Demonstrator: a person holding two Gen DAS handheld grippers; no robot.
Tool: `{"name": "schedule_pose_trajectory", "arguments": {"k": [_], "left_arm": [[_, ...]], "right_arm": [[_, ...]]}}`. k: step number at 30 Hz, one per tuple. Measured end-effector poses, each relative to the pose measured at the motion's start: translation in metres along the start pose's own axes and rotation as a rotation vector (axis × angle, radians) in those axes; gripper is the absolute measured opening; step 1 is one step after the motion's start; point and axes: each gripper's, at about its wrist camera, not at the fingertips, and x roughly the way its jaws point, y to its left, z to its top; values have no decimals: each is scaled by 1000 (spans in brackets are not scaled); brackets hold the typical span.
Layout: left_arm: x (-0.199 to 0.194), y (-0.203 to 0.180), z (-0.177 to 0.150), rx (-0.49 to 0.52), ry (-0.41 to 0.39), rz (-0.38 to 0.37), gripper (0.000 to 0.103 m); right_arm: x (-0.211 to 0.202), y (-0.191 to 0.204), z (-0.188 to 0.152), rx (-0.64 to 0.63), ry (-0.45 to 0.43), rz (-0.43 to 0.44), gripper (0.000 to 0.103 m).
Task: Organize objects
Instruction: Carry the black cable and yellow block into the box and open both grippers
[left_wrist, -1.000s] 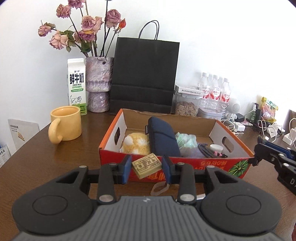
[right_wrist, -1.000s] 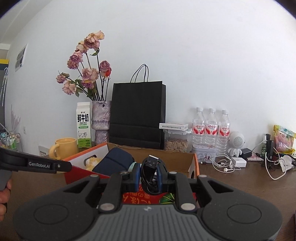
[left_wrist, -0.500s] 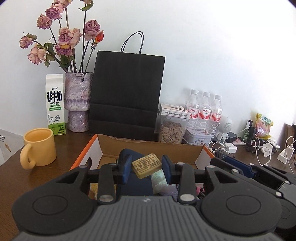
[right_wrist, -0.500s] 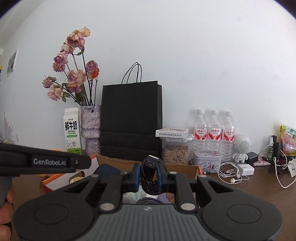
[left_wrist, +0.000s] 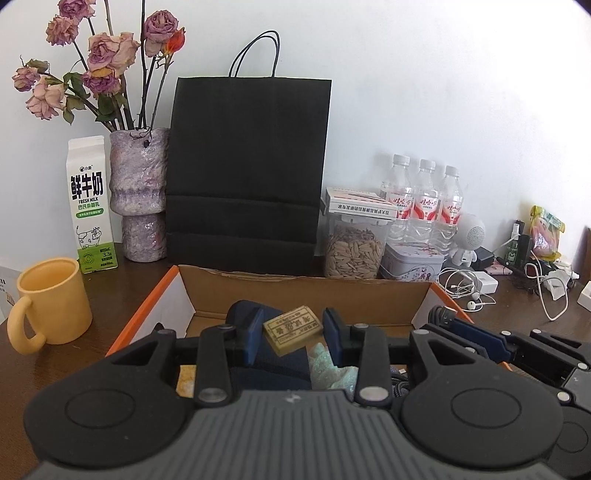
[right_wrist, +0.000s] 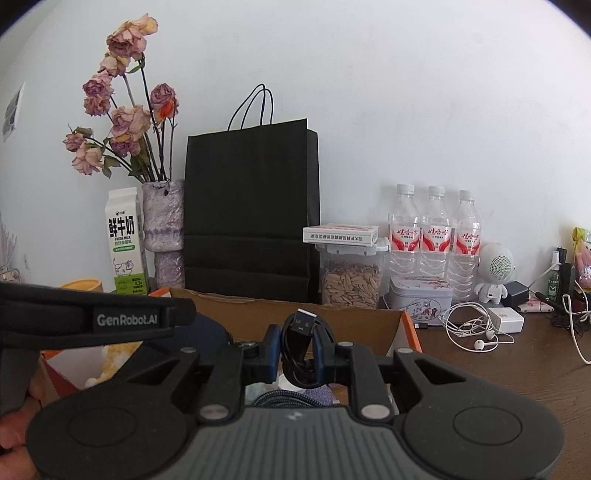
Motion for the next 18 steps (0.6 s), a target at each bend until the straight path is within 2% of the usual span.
{"name": "schedule_pose_trajectory", "arguments": {"k": [2,3,4,5,6,7,8,12,18], "left_arm": [[0,3,-2,-9,-2,14,42],[0,4,-2,-7,-7,18,55],[-2,4,-3,-3,-15,28,76],[-4,5,-4,1,-23,39,87],[-6,4,-5,8,-40,59,102],[-8,4,-5,16,-57,73,103],[-10,4,-6,20,-63,80,103],[-13,10,-3,-14,-62,70,103],[-16,13,-4,-19,-68,76,103]], "right_arm": [[2,-1,-4,1,21,2,18],[3,-1,-6,-2,28,1,22],[3,-1,-8,-6,35,2,37],[3,0,-9,-7,43,2,48],[2,0,-11,-5,42,1,75],[0,1,-12,-5,32,-8,93],[-3,2,-12,-11,17,-20,96],[-9,3,-11,-9,-4,-28,102],[-8,2,-12,-1,10,-38,102]]}}
